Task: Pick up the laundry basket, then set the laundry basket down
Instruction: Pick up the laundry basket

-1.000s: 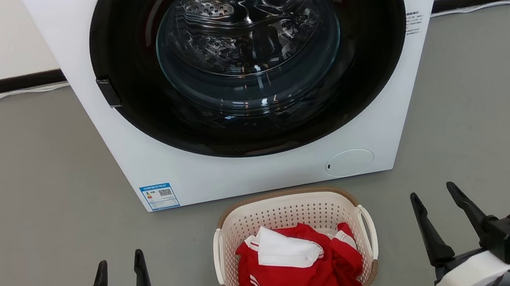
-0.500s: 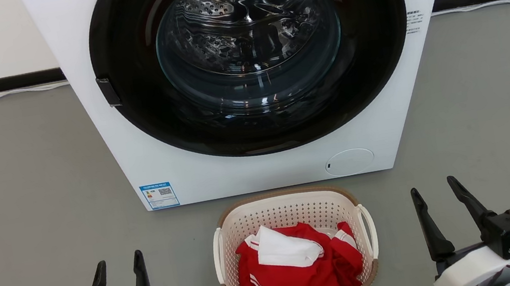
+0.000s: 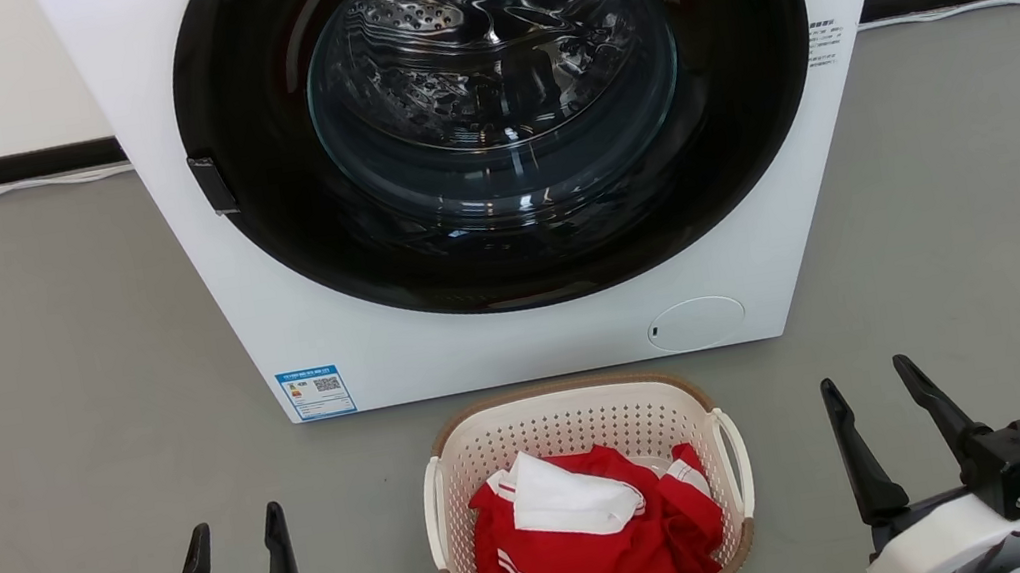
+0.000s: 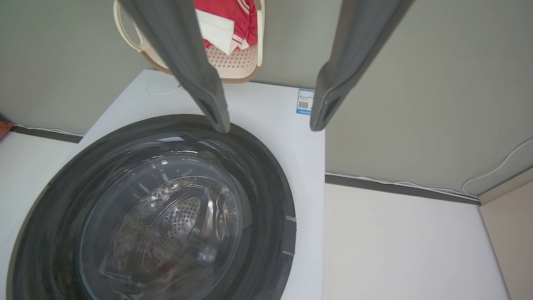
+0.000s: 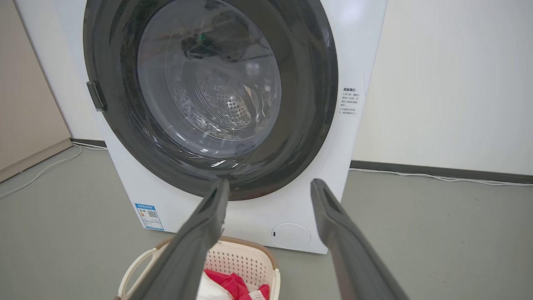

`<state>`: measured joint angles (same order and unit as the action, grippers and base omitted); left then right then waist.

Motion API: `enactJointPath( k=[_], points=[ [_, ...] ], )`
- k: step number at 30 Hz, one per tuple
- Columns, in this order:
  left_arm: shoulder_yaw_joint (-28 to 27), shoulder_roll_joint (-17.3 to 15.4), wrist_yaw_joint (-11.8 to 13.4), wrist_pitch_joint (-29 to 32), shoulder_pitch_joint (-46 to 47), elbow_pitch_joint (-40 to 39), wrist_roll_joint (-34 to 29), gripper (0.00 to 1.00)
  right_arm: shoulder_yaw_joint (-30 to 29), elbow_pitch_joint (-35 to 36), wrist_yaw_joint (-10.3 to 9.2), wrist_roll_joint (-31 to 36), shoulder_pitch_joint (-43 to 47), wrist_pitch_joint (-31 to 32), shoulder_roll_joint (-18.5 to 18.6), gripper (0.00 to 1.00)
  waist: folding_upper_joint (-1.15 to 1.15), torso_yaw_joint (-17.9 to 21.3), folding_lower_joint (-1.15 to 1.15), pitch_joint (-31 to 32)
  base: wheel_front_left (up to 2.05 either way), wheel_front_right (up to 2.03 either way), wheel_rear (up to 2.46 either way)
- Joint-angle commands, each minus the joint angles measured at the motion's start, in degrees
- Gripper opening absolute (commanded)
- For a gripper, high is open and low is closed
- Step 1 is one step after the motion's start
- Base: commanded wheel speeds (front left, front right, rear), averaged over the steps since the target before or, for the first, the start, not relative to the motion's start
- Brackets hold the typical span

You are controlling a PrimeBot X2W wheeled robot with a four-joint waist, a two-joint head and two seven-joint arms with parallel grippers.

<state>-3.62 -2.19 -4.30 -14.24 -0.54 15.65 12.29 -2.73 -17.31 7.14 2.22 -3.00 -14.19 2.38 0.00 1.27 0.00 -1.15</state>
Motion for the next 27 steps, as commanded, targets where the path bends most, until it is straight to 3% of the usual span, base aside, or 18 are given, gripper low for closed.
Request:
enactJointPath(
  k=[1, 14, 27],
  points=[
    [-1.8, -0.7, -0.1, -0.8, 2.1, -1.2, -0.8, 1.0, 1.5, 1.3, 0.35, -0.4, -2.4, -0.8, 0.5, 1.0, 0.0, 0.0, 0.0, 0.0, 0.0, 0.0, 0.0],
    [-1.2, -0.7, -0.1, -0.8, 3.8, -1.4, -0.5, 1.0, 1.3, 1.2, 0.35, -1.8, -3.6, -0.8, 0.5, 1.0, 0.0, -0.3, 0.0, -2.7, 0.0, 0.0, 0.0],
    [1.9, -0.7, -0.4, -0.8, 11.7, 1.3, 0.2, 1.0, 1.4, -0.9, 0.35, -3.3, -10.6, -0.8, 0.5, 1.0, 0.0, 0.1, 0.0, -12.9, 0.0, 0.0, 0.0]
  ],
)
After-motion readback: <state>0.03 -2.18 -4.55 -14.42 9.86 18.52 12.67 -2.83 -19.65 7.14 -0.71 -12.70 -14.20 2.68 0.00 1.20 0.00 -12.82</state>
